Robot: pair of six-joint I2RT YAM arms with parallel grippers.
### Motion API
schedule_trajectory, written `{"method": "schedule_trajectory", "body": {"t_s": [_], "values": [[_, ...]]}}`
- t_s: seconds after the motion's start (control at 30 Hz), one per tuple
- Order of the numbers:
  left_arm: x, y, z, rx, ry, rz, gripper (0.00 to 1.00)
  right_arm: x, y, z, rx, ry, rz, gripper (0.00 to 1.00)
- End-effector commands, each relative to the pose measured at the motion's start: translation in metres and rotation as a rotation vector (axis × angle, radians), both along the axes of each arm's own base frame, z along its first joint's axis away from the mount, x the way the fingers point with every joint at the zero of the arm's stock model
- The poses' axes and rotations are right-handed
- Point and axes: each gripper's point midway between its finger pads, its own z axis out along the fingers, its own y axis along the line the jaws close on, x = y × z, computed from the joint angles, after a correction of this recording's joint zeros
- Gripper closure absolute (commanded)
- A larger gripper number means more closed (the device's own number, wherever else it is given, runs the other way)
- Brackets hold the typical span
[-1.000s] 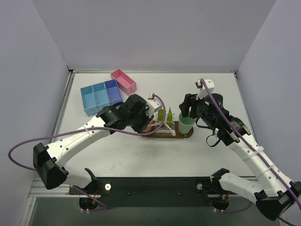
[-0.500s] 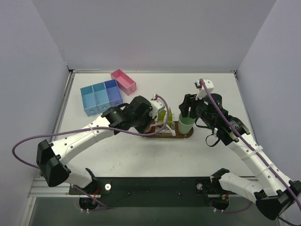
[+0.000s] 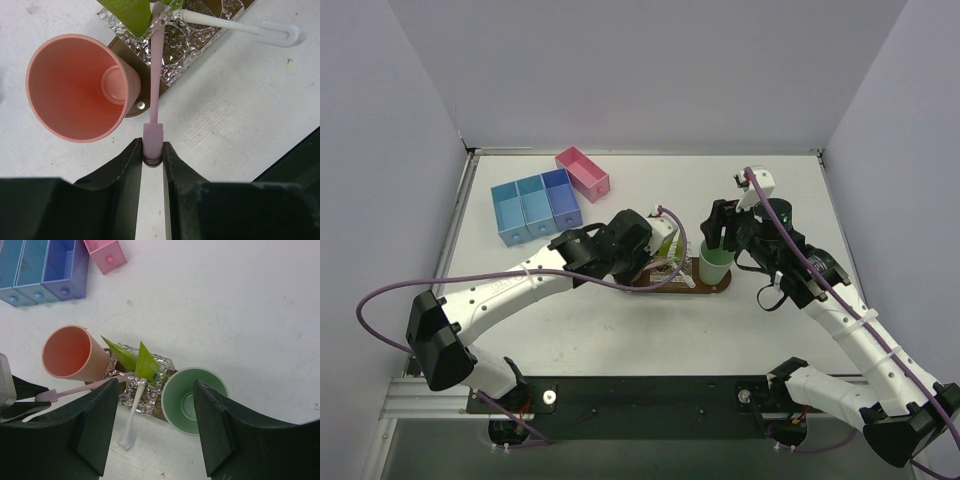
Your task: Prepare toiletry sets of a toothbrush and toothpaste on the tray
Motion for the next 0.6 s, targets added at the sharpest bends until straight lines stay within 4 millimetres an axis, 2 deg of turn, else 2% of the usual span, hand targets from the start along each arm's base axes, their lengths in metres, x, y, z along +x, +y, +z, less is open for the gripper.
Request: {"method": "schedule_trajectory", "body": {"t_s": [0.0, 0.57], "values": [[0.0138, -0.006, 0.0177, -0.02, -0.063, 0.047, 1.0, 0.0062, 0.0025, 0.0058, 0.022, -0.026, -0.002, 0.44], [0.0163, -0.0153, 0.0138, -0.022, -0.047, 0.055, 1.0, 0.0073, 0.0023, 0.0039, 0.022, -0.021, -0.005, 0.44]]}}
